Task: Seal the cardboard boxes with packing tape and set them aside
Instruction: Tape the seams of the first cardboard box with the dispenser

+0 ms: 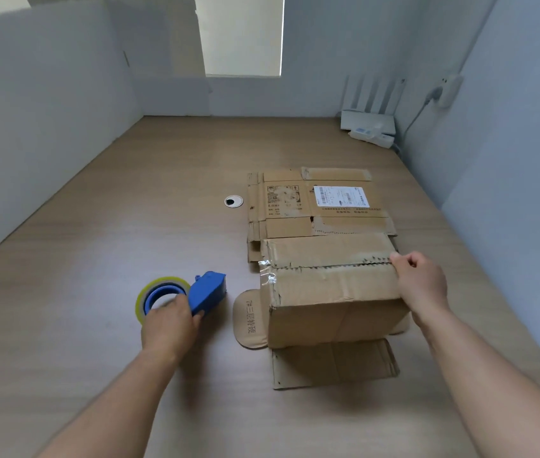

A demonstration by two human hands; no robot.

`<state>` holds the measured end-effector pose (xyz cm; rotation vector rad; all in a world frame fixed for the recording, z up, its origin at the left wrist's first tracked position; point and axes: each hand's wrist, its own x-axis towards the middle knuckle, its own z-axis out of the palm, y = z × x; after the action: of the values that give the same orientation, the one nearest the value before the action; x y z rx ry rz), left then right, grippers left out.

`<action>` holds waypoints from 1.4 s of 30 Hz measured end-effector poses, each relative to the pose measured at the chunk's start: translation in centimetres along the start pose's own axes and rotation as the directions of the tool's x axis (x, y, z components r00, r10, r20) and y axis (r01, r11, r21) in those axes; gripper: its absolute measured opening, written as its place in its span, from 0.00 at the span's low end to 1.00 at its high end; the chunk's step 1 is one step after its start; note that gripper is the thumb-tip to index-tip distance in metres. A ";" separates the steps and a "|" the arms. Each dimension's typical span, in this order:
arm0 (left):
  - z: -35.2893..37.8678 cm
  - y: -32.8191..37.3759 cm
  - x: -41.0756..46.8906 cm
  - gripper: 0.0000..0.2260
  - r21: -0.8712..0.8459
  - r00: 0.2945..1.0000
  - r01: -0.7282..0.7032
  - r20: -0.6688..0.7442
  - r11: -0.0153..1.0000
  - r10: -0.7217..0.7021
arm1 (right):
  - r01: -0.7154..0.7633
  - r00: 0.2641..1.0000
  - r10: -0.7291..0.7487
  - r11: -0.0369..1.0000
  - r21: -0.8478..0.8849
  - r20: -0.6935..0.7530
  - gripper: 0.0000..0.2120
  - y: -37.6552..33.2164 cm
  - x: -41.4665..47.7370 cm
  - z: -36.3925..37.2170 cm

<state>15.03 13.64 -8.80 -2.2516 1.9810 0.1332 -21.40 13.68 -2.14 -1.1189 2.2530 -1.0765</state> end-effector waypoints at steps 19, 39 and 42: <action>-7.8 15.1 -2.6 0.28 -0.734 0.981 0.182 0.184 0.655 -0.067 | 0.018 1.000 -0.017 0.998 -0.065 0.013 0.17 0.0 -0.2 -0.3; -9.0 9.4 -5.5 0.38 -0.846 0.884 0.275 0.409 0.456 0.226 | 0.261 0.913 -0.130 0.914 -0.310 0.386 0.23 -1.4 4.2 -0.8; -8.1 8.1 -8.7 0.40 -0.775 0.895 0.107 0.348 0.622 0.280 | 0.348 0.863 -0.147 0.866 -0.359 0.483 0.25 -3.8 4.5 0.7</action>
<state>5.64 19.80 0.22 -2.1767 1.9606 1.6782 -21.72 8.29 0.35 -1.6897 2.0490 -0.3253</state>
